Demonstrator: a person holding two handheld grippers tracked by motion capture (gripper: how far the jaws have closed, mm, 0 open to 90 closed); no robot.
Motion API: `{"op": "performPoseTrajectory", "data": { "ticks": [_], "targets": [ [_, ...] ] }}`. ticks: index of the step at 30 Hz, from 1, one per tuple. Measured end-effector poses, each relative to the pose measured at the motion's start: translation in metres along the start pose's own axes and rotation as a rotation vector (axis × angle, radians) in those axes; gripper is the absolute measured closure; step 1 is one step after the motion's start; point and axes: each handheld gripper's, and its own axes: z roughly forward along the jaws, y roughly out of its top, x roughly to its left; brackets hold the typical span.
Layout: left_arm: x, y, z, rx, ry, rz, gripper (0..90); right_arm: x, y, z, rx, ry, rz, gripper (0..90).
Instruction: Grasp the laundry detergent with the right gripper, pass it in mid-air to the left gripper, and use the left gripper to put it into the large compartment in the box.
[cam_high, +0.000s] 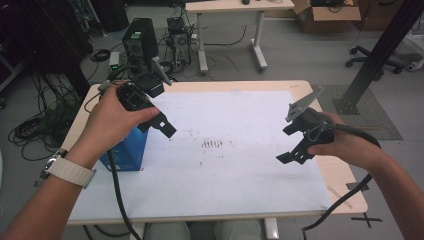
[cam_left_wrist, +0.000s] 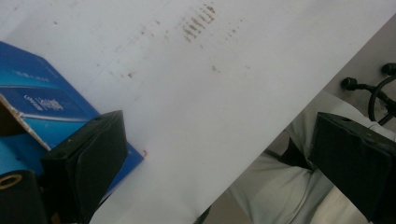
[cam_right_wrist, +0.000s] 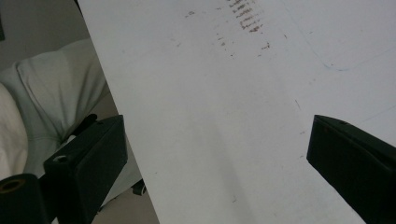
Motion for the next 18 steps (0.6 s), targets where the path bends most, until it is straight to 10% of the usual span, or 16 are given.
{"op": "performPoseTrajectory", "data": {
  "ticks": [18],
  "targets": [
    [-0.008,0.019,0.013,0.010,-0.032,0.112,5.4,0.000,0.007,0.000,0.004,0.013,-0.012,4.9]
  ]
}}
